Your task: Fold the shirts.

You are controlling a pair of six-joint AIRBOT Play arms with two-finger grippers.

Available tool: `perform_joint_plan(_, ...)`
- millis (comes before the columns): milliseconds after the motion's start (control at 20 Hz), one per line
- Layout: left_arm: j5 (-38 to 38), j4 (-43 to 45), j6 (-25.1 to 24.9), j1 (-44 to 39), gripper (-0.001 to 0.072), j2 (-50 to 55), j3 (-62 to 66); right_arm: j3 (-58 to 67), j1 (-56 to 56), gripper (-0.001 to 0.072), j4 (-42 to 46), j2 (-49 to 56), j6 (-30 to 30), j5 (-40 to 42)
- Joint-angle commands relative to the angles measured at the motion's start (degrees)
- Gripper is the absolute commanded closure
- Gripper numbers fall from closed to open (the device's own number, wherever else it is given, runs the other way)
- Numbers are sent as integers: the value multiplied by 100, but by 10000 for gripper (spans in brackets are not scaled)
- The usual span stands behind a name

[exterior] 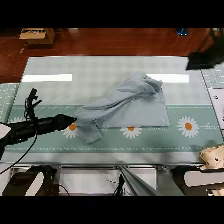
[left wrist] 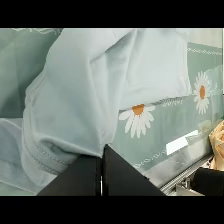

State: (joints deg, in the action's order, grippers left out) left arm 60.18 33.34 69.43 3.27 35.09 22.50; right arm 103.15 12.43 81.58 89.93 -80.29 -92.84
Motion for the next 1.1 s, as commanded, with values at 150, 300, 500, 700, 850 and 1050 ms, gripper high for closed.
perform_joint_plan(150,-24,20,-2,-2,691,4,-17,-3453,1967,292,-1204,-1412,254,9)
perform_joint_plan(300,-24,17,0,-2,691,4,-17,-5272,2020,216,-1742,-2251,527,1307)
perform_joint_plan(500,-22,17,2,-2,691,4,-17,-6603,2020,218,-2909,-2365,848,2162)
perform_joint_plan(700,-22,17,2,-2,691,4,-17,-7136,1871,220,-3217,-2367,951,2704)
perform_joint_plan(850,-24,17,0,-2,691,4,-17,-7193,1224,221,-3220,-2367,922,3204)
perform_joint_plan(1050,-94,20,-4,4,690,4,-15,-7191,280,223,-3150,-2356,17,4186)
